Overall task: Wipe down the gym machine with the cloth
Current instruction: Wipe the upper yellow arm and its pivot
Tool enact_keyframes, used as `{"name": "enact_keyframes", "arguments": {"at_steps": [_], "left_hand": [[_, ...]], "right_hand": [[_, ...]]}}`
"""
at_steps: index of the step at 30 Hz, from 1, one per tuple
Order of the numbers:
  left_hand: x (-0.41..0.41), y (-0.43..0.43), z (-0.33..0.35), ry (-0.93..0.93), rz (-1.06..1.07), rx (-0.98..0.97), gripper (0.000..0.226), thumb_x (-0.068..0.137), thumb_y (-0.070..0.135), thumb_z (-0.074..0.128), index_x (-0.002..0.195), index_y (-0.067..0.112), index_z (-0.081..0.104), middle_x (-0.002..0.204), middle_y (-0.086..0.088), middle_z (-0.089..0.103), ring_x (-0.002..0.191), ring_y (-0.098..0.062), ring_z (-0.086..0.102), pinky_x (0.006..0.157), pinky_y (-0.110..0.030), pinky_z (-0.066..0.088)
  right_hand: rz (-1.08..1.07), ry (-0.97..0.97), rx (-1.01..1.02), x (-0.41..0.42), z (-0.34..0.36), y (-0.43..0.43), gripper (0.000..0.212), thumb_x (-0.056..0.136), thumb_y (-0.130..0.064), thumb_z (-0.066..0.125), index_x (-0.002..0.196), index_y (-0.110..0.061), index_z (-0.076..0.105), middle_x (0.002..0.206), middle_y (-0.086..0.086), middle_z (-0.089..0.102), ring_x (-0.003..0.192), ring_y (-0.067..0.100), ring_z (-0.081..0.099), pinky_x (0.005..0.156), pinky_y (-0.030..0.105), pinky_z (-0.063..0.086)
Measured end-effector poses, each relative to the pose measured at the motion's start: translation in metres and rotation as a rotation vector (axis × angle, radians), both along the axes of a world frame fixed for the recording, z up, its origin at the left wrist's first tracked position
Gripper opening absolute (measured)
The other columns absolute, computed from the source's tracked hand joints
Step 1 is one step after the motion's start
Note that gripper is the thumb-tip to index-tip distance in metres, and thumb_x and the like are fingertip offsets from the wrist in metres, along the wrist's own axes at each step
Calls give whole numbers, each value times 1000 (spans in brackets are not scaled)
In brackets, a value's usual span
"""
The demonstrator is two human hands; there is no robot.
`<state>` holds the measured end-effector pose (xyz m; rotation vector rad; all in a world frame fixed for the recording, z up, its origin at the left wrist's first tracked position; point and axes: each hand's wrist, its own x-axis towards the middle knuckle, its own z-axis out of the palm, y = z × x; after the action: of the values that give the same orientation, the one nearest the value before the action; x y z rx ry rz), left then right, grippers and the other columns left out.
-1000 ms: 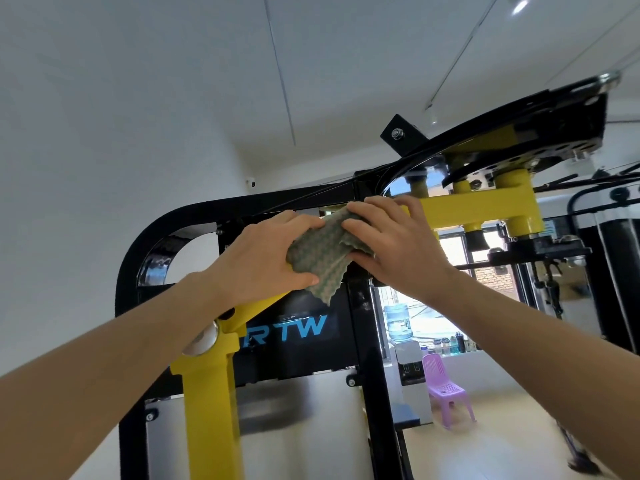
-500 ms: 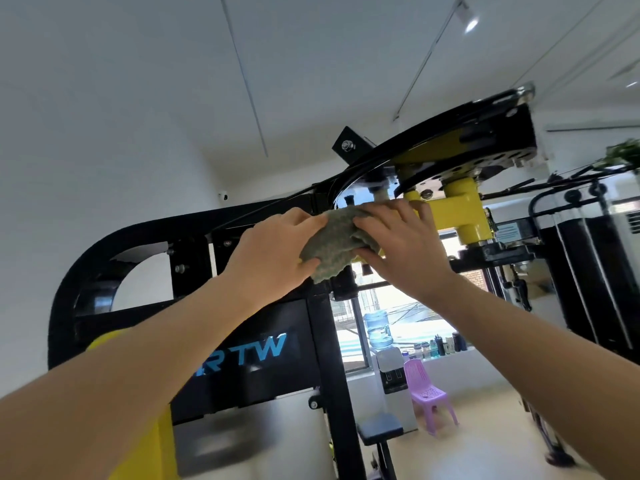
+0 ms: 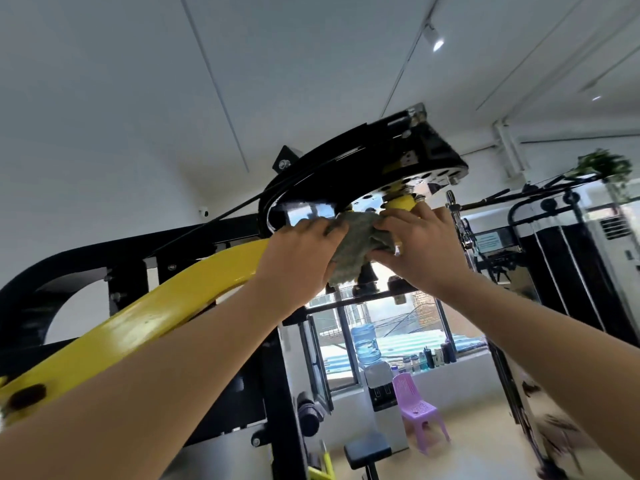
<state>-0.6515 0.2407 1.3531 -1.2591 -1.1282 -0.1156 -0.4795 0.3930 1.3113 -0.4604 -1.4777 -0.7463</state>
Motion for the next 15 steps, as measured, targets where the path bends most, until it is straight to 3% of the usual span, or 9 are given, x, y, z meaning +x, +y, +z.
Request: {"name": "enact_keyframes", "arguments": {"at_steps": [6, 10, 15], "left_hand": [[20, 27, -3, 4, 8, 34, 66, 84, 42, 77, 141, 18, 54, 117, -6, 59, 93, -26, 65, 69, -38, 58], [17, 22, -1, 75, 12, 4, 64, 89, 42, 71, 145, 19, 50, 127, -7, 57, 103, -27, 61, 73, -40, 59], [-2, -12, 4, 75, 61, -8, 59, 83, 41, 77, 136, 22, 59, 119, -8, 65, 93, -27, 65, 66, -36, 56]], "right_hand": [[-101, -57, -57, 28, 2, 16, 40, 80, -50, 70, 112, -25, 74, 113, -6, 74, 95, 32, 60, 82, 44, 41], [-190, -50, -83, 27, 5, 11, 37, 77, -42, 76, 107, -20, 75, 109, 2, 71, 97, 31, 57, 82, 42, 39], [-10, -88, -19, 6, 6, -6, 30, 76, -32, 76, 100, -15, 75, 106, 6, 65, 101, 31, 54, 81, 42, 43]]}}
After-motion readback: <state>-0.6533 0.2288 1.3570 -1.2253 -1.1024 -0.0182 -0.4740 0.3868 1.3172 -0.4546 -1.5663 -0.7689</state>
